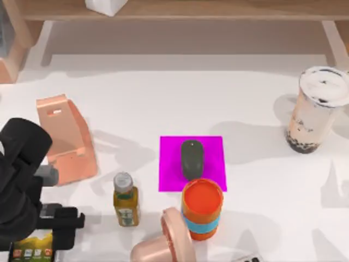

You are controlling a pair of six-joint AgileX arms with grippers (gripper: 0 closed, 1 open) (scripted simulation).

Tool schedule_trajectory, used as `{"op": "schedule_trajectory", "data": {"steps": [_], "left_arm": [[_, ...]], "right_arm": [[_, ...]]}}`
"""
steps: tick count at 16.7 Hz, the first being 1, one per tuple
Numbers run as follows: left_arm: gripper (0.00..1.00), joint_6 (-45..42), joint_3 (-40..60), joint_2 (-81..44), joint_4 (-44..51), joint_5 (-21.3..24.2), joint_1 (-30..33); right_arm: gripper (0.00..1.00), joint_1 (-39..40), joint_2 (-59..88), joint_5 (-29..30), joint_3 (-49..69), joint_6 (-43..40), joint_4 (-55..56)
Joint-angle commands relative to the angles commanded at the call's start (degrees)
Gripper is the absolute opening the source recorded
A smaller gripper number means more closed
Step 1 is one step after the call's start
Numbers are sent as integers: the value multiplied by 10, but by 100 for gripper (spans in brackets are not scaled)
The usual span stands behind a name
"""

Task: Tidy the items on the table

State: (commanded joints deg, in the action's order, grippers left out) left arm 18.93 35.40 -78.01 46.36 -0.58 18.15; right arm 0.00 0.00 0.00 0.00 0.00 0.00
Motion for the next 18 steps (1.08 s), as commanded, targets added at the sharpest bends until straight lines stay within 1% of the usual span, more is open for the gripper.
{"op": "schedule_trajectory", "data": {"steps": [6, 8, 9, 11, 14, 16, 18], "left_arm": [[0, 0, 8, 9, 11, -1, -1], [0, 7, 9, 26, 15, -20, -6], [0, 14, 9, 41, 17, -38, -8], [0, 31, 11, 80, 22, -92, -10], [0, 63, 19, 135, 7, -211, 5], [0, 84, 22, 161, -25, -291, 31], [0, 102, 23, 175, -79, -357, 68]], "right_arm": [[100, 0, 0, 0, 0, 0, 0], [100, 0, 0, 0, 0, 0, 0], [100, 0, 0, 0, 0, 0, 0], [100, 0, 0, 0, 0, 0, 0], [100, 0, 0, 0, 0, 0, 0], [100, 0, 0, 0, 0, 0, 0], [100, 0, 0, 0, 0, 0, 0]]}}
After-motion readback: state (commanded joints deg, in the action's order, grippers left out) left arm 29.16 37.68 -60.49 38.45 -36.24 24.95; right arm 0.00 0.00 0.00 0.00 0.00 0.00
